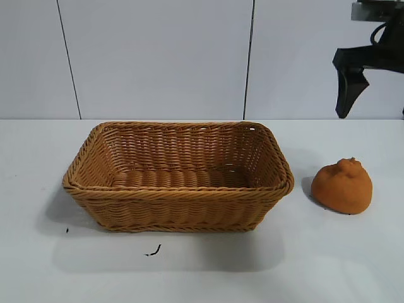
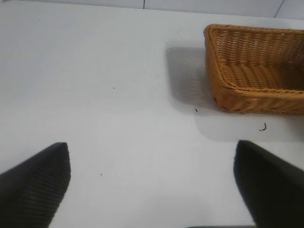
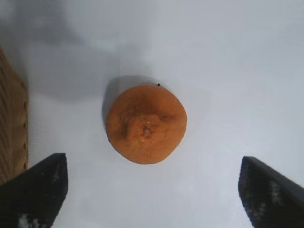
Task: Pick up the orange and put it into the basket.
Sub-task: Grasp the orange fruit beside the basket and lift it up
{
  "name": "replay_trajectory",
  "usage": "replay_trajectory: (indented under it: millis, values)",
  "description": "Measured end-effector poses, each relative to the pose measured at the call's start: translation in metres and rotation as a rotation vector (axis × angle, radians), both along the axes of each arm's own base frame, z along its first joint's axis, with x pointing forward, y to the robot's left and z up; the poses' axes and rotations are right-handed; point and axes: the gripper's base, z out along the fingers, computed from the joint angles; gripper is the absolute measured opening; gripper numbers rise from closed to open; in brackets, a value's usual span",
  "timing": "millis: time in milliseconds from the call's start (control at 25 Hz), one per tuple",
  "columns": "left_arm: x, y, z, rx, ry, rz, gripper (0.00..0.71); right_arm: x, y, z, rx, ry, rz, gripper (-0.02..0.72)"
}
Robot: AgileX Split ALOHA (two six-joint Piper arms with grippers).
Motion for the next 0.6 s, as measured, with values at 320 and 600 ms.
replay_trajectory:
  millis: [320, 600]
  values:
    - [0.000, 0.000, 0.000, 0.000, 0.000, 0.000, 0.672, 0.016, 0.002, -0.075, -0.005, 0.153, 0.004, 0.696]
    - [0.000, 0.000, 0.000, 0.000, -0.001, 0.000, 0.672, 0.021, 0.004, -0.105, 0.020, 0.180, -0.015, 0.696]
